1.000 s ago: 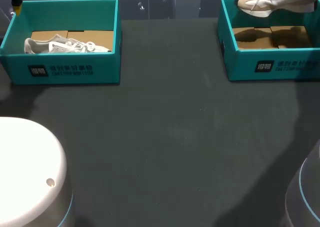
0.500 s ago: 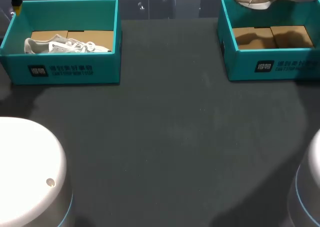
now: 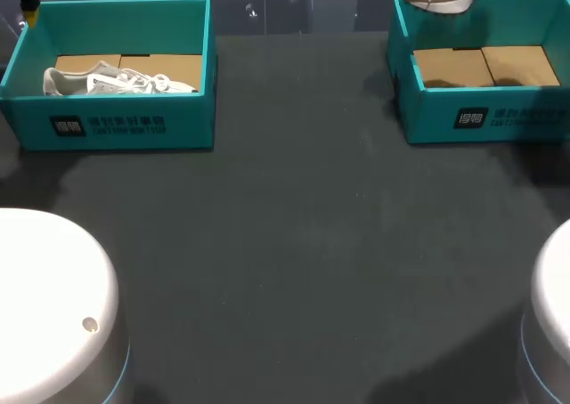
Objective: Take the shoe out of the shoebox, open the shoe tongue, remove and reinsert the insole, then place the shoe into the shoebox
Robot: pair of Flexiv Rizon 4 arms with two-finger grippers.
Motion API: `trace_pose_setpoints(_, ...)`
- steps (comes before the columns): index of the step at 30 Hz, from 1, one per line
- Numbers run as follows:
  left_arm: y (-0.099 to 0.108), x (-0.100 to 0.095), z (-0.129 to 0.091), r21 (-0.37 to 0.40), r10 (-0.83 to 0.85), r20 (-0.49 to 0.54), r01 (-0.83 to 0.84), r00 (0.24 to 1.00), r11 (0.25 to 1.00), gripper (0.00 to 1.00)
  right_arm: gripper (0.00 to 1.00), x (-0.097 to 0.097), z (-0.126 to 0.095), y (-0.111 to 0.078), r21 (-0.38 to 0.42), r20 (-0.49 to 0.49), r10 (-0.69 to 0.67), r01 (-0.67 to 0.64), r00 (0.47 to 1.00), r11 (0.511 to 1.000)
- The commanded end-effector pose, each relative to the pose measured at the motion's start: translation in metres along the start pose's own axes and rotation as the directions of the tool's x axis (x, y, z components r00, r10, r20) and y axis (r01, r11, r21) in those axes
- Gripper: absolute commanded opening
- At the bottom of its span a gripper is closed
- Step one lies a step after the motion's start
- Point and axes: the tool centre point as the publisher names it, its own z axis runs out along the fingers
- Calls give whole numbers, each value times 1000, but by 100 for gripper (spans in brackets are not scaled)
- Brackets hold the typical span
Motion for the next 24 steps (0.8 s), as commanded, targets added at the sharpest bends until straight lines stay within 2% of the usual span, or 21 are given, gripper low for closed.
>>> trace_pose_setpoints(1,-1,0,-1,-1,1,-2,-1,1000,1000,100,0,19,-50,-52,-118,49,9,-3,999,993)
trace_pose_setpoints(7,-1,0,-1,-1,1,-2,-1,1000,1000,100,0,54,-83,-98,-137,64,19,-10,998,990)
trace_pose_setpoints(17,-1,0,-1,-1,1,-2,-1,1000,1000,100,0,116,-118,-179,-132,78,48,-37,996,991)
trace_pose_setpoints(24,-1,0,-1,-1,1,-2,-1,1000,1000,100,0,145,-123,-228,-129,57,77,-69,995,989)
